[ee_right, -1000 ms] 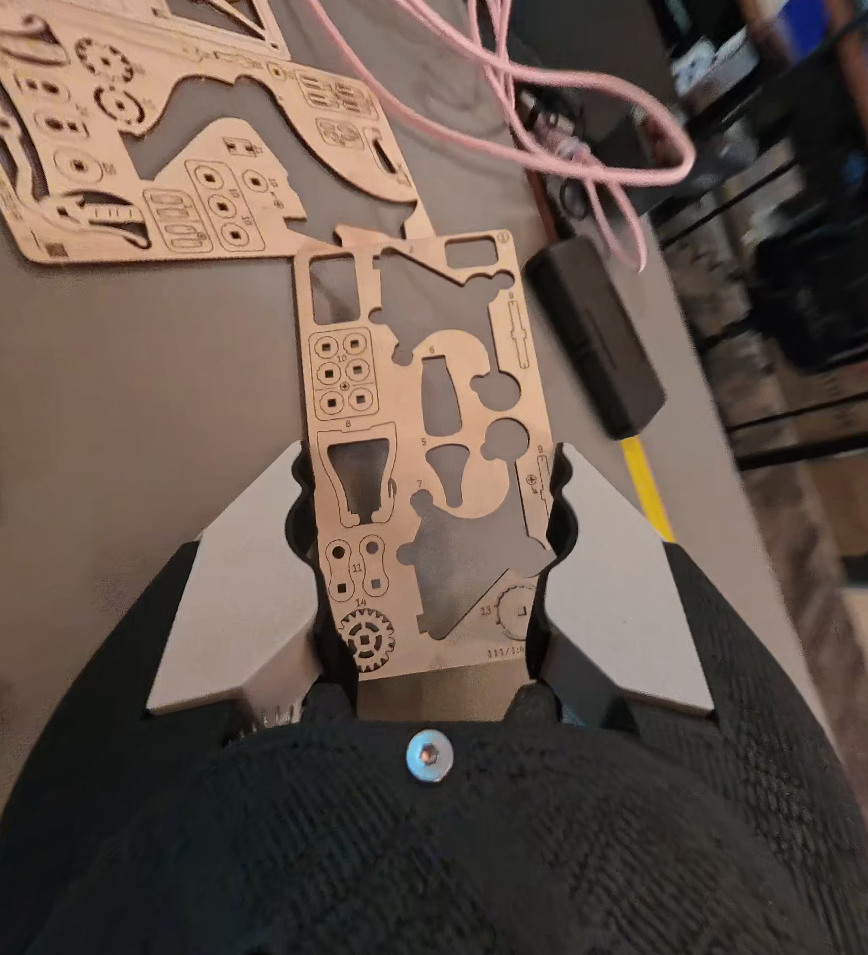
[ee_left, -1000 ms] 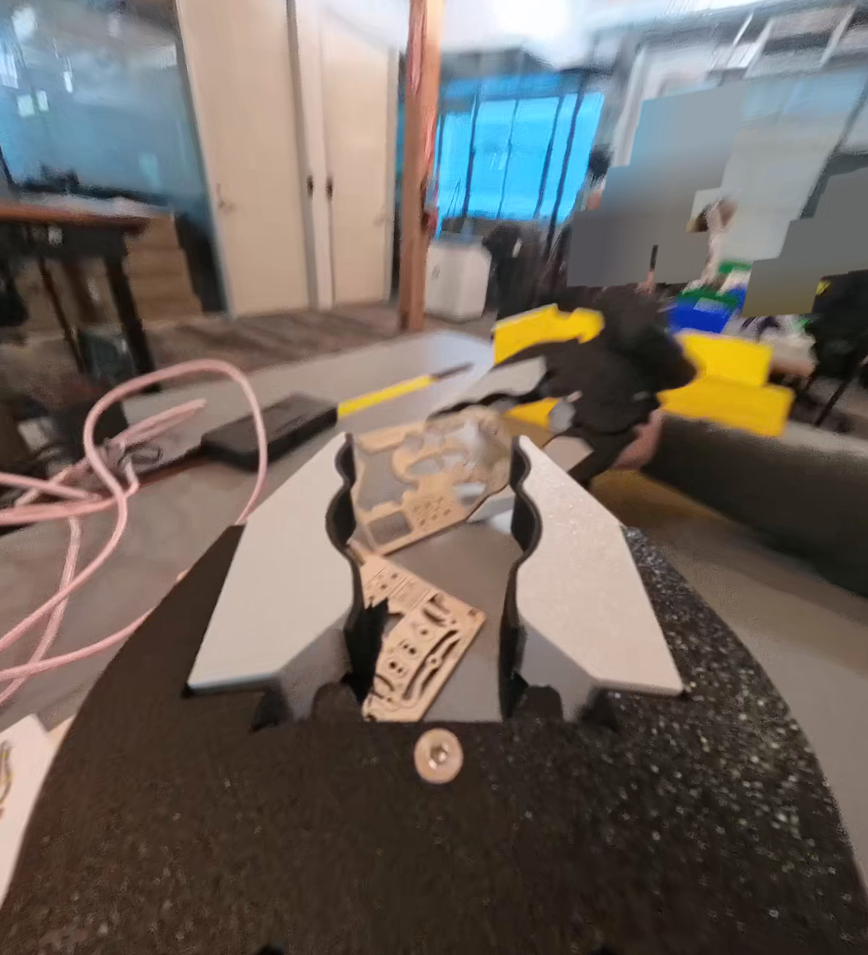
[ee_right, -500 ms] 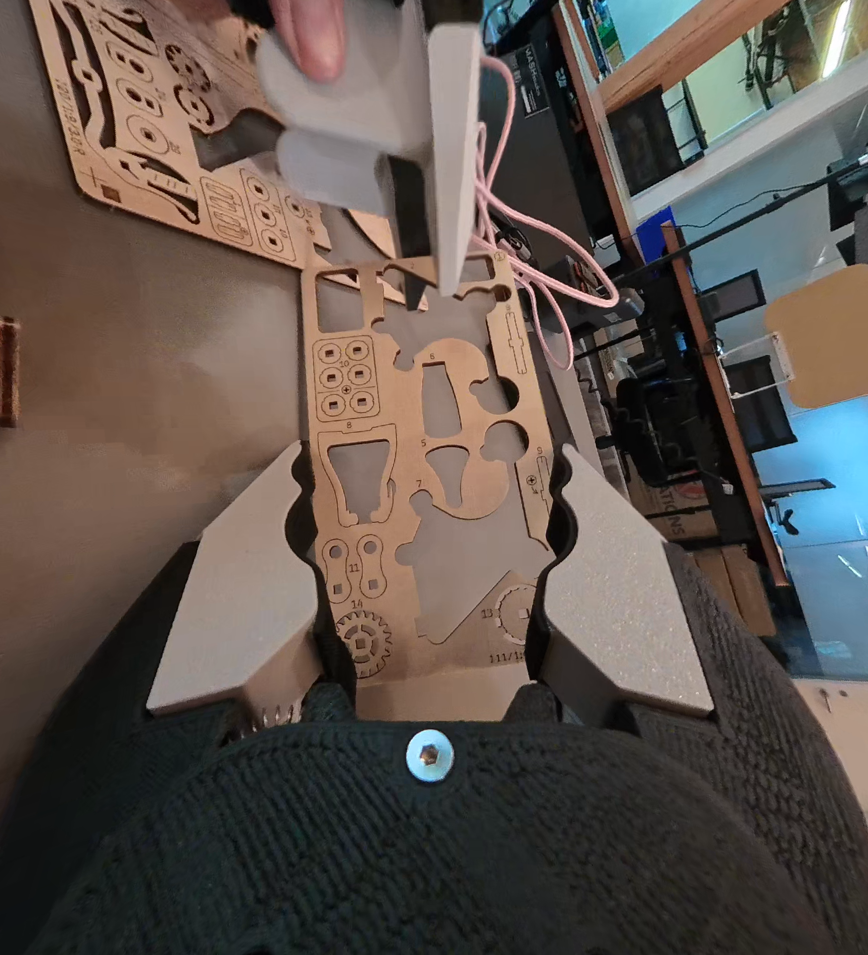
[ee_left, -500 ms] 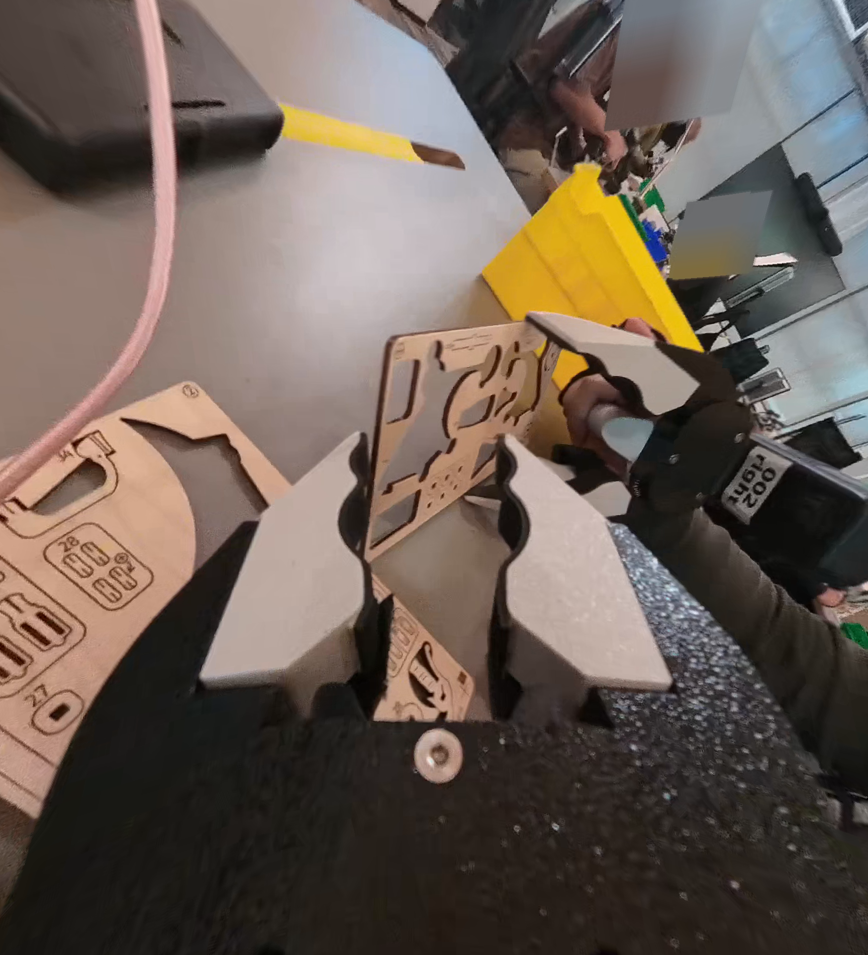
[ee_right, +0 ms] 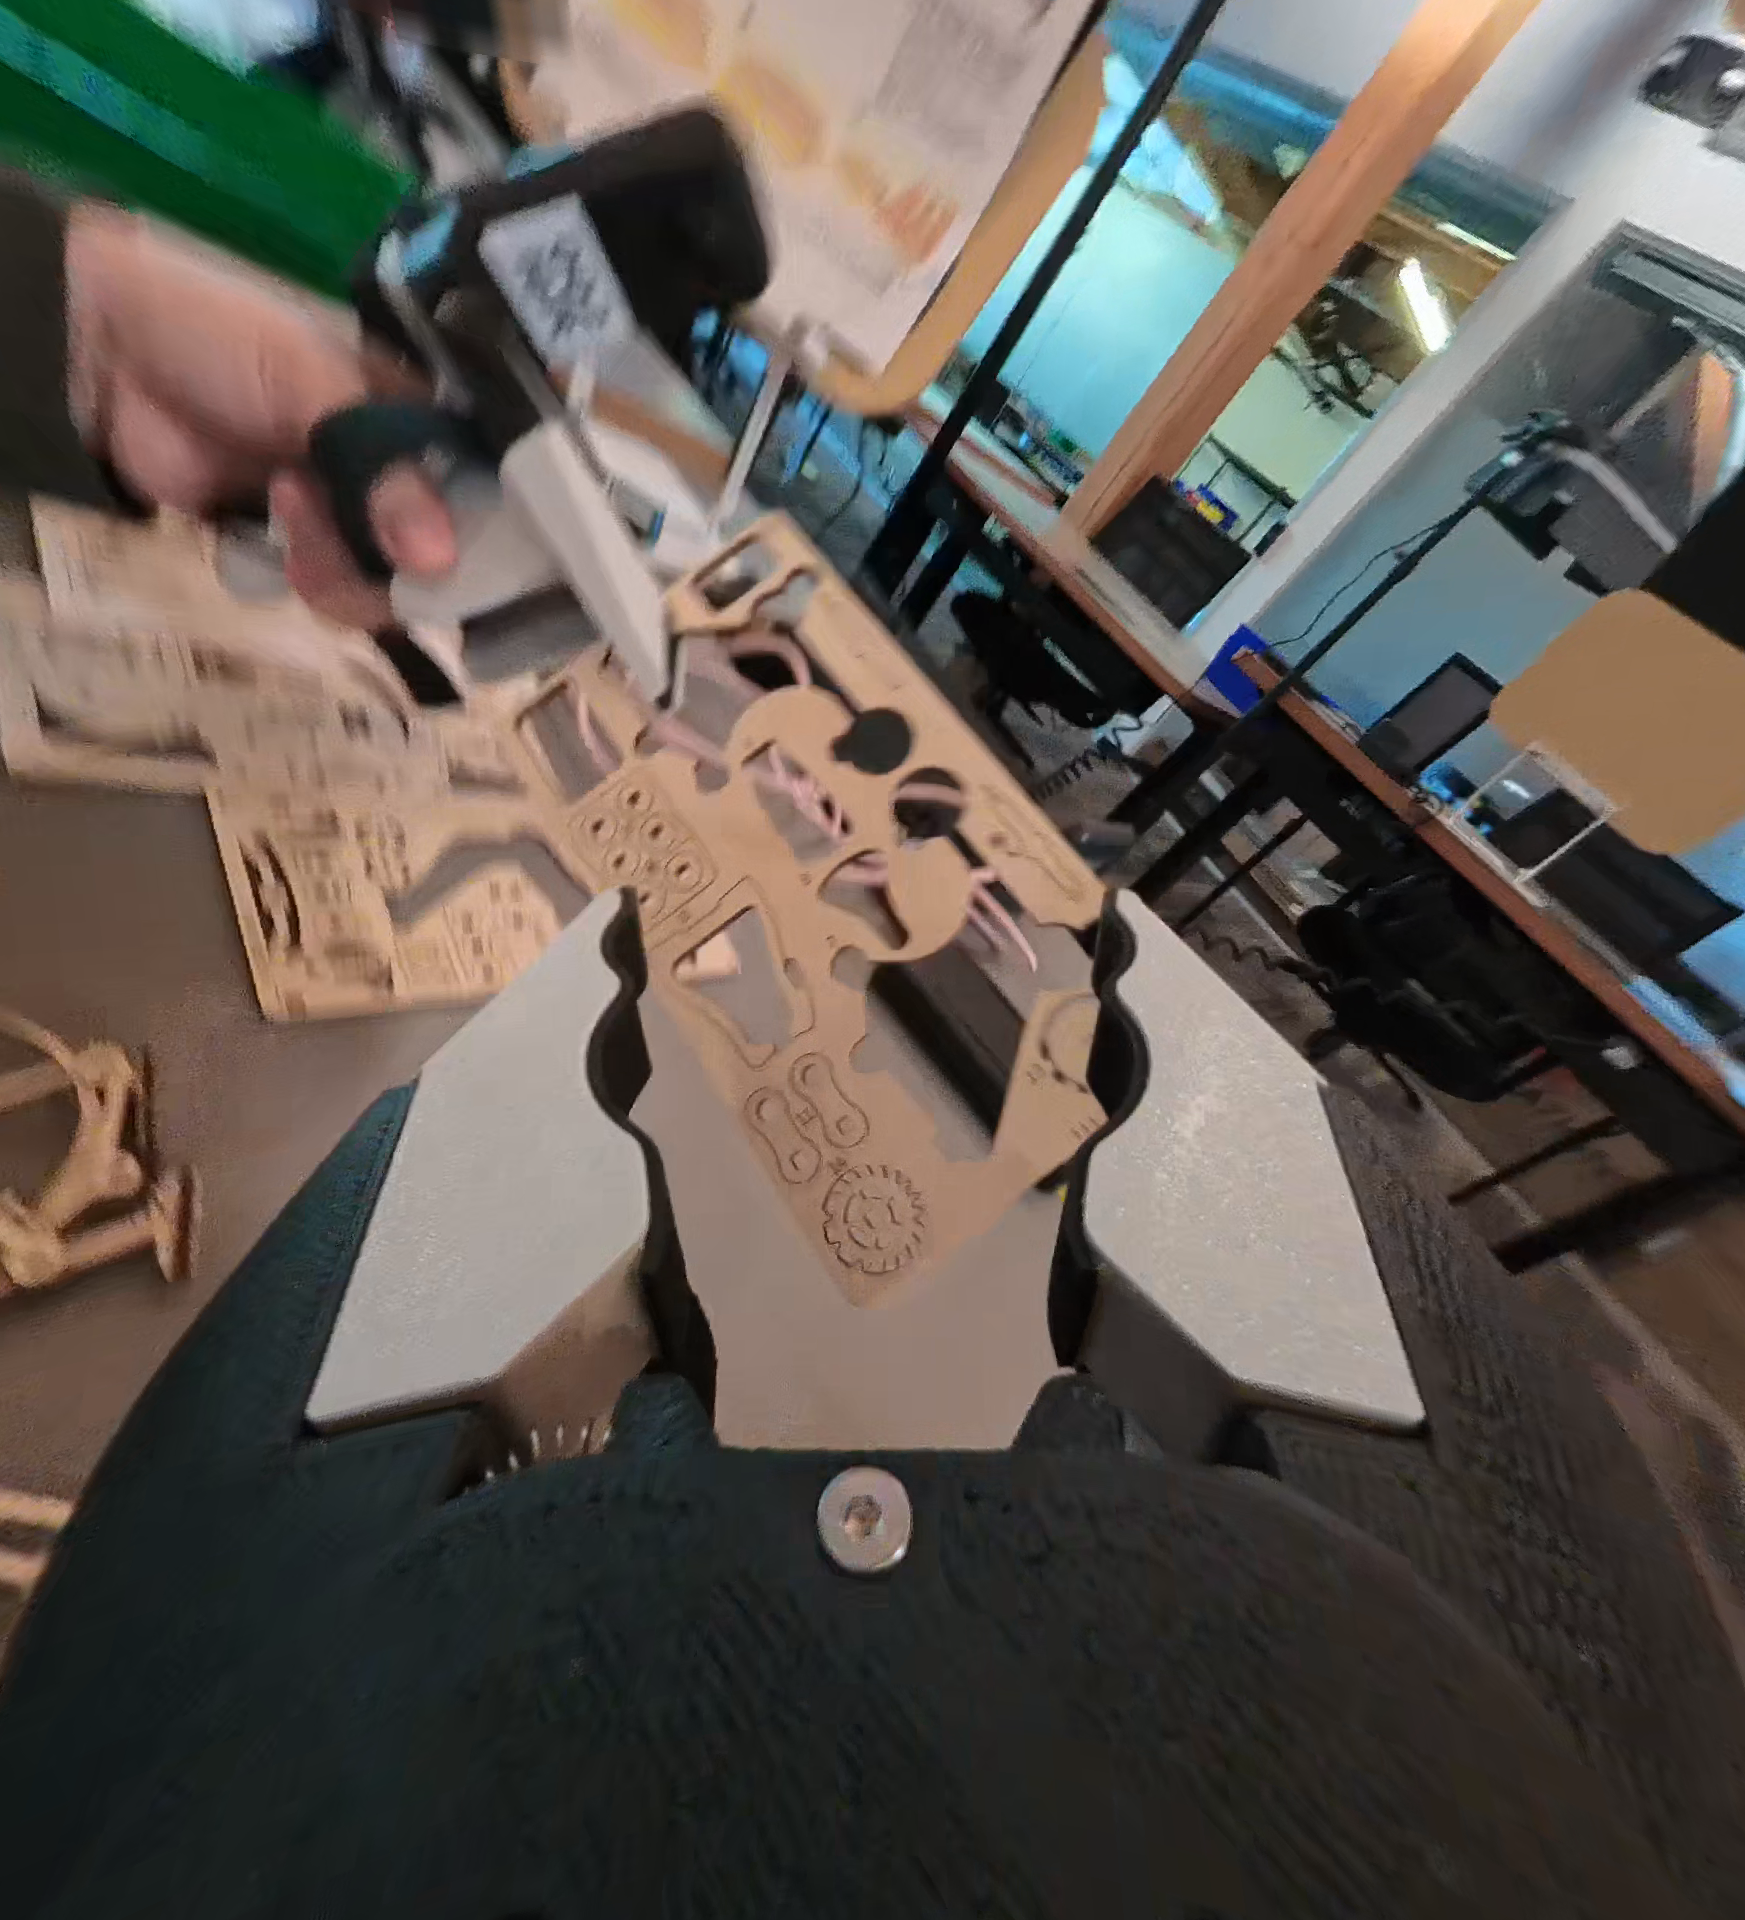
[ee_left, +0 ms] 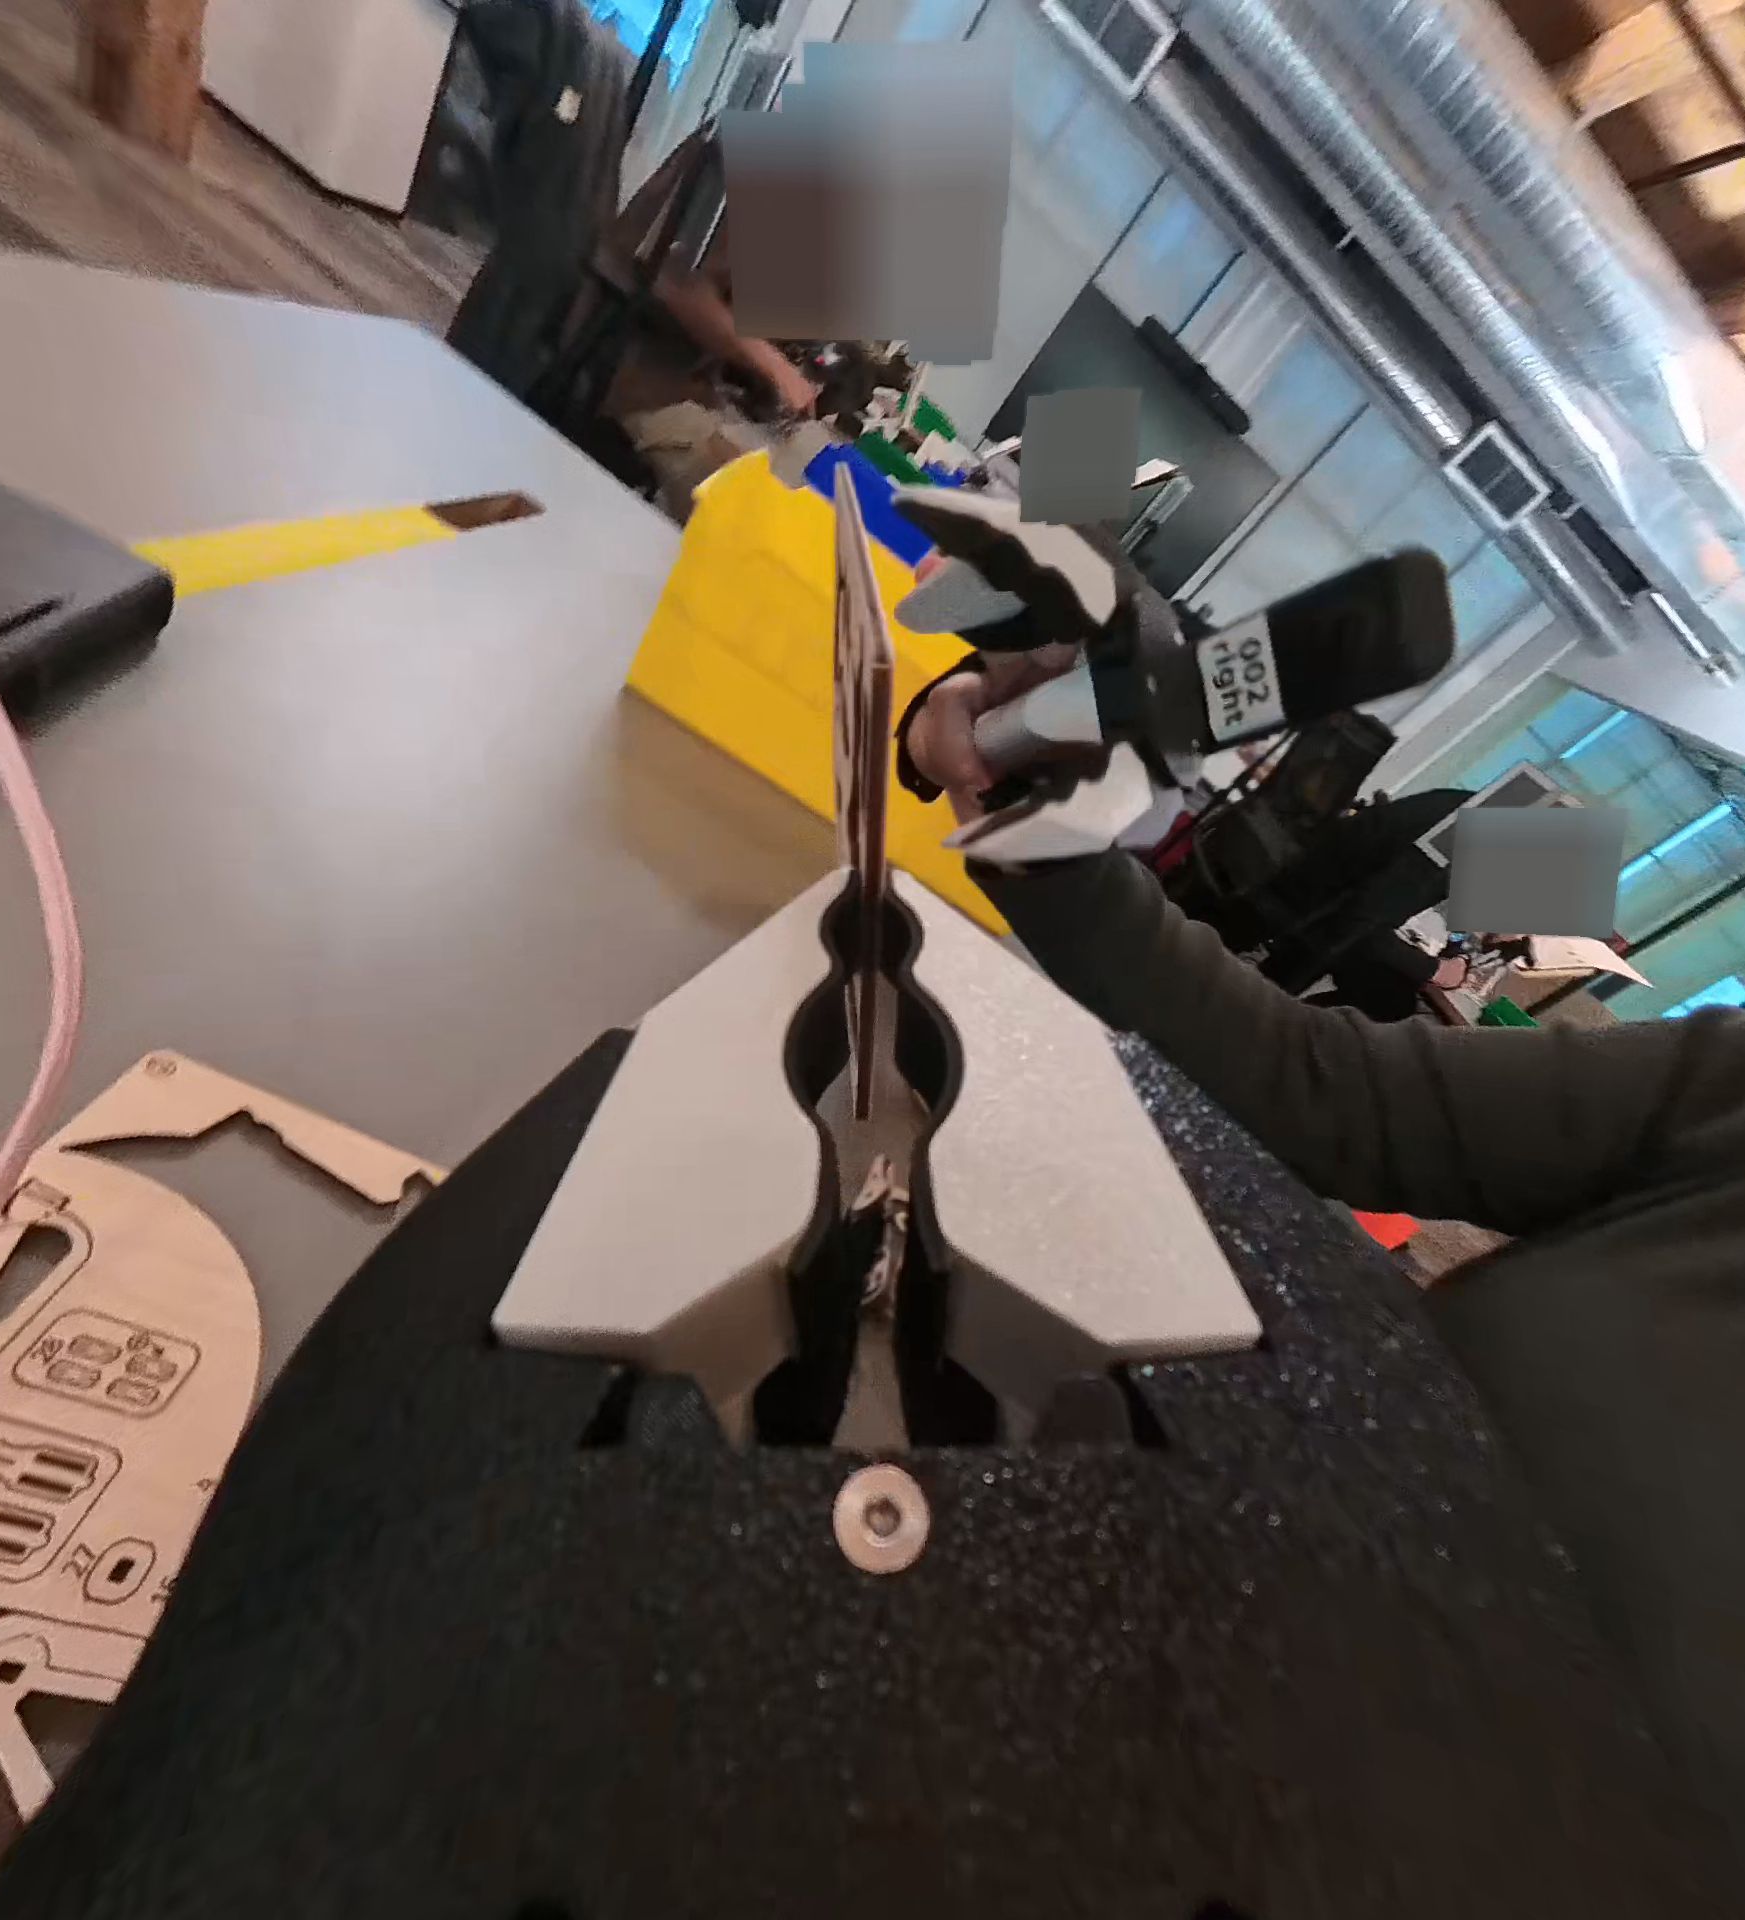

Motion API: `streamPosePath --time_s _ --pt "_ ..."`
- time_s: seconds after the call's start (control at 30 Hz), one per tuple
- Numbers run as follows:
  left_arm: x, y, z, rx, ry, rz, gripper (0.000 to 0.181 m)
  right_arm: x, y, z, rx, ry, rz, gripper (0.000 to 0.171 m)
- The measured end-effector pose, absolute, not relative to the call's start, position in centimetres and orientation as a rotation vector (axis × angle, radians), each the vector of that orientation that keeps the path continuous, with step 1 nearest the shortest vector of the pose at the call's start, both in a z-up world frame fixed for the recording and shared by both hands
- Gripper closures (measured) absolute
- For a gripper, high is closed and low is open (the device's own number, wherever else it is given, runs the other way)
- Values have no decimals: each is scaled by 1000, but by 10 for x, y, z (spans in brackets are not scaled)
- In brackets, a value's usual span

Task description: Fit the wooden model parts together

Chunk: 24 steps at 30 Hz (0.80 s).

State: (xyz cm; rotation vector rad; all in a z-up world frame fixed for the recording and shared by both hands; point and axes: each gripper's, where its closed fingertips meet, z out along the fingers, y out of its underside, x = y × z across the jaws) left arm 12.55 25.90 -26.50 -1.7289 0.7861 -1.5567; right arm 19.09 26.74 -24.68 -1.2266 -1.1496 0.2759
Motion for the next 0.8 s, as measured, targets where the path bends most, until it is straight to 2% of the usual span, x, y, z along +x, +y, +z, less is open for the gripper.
streamPosePath --time_s 0.07,0.2,0.33,0.43,0.57,0.63,0.67,0.8 --pt "120 249 -245 -1690 800 -1610 181 194 262 -216 -1249 -1046 401 90" --pt "115 225 -206 -1621 846 -1653 181 207 245 -167 -1251 -896 651 113" --pt "112 209 -189 -1587 927 -1585 181 216 228 -152 -1359 -884 860 117" --pt "113 201 -189 -1602 982 -1551 181 221 224 -151 -1447 -853 951 117" --pt "112 191 -190 -1617 1041 -1544 181 231 230 -162 -1525 -875 843 113" --pt "113 190 -193 -1642 1065 -1505 181 221 210 -173 -1581 -998 970 115" --pt "113 188 -194 -1646 1077 -1501 181 216 199 -180 -1607 -1064 1033 117" --pt "114 181 -186 -1604 1084 -1537 181 205 190 -199 -1631 -1197 1029 150"
